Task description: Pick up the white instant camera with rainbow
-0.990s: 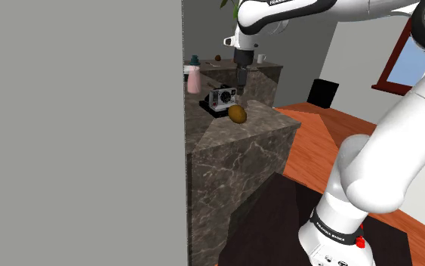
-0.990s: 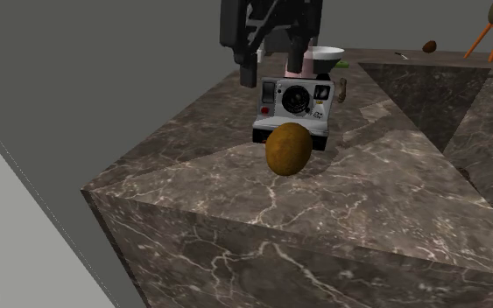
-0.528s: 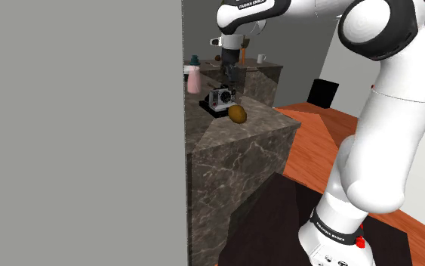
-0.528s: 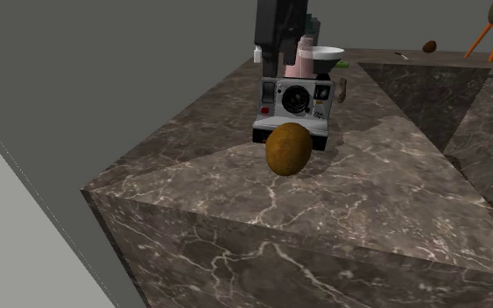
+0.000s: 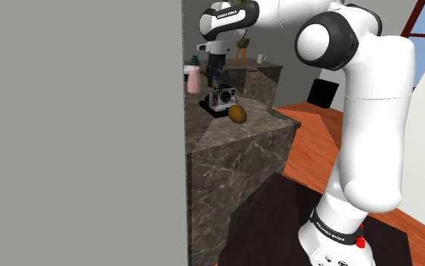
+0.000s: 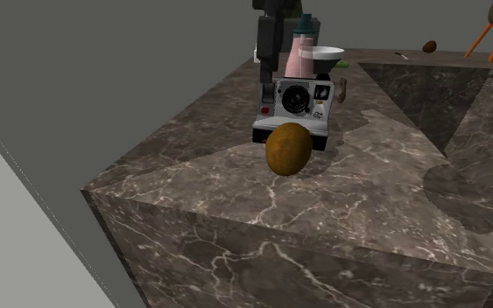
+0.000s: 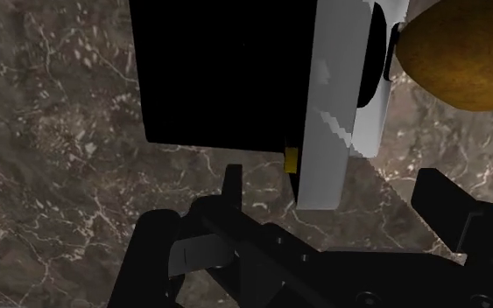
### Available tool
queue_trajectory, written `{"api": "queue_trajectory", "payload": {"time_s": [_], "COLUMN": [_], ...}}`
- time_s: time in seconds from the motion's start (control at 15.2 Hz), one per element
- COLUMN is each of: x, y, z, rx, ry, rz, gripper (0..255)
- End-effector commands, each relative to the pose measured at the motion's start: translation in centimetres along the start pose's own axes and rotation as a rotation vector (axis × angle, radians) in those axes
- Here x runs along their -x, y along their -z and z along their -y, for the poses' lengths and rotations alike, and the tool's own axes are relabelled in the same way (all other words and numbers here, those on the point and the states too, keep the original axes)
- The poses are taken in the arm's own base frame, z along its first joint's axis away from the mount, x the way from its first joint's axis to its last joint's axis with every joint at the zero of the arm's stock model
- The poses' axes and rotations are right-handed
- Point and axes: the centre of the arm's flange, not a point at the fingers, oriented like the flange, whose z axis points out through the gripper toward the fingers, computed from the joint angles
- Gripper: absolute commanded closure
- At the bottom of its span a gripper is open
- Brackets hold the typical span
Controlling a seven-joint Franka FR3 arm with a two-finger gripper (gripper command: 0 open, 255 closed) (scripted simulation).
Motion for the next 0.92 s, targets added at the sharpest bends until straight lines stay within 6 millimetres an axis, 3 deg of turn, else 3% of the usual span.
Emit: {"api": "queue_trajectory", "payload": {"time_s": [0.0,0.33,0.4,0.86], "x": [0.0,0.0,0.0,0.0], "y": [-1.1,-2.4,-2.4,-2.4], "z": [-0.1,-0.1,-0.1,-0.1], "rx": [0.001,0.001,0.001,0.001], "ry": [0.004,0.004,0.004,0.004], "rz": [0.000,0.000,0.000,0.000], "gripper": [0,0,255,255]}}
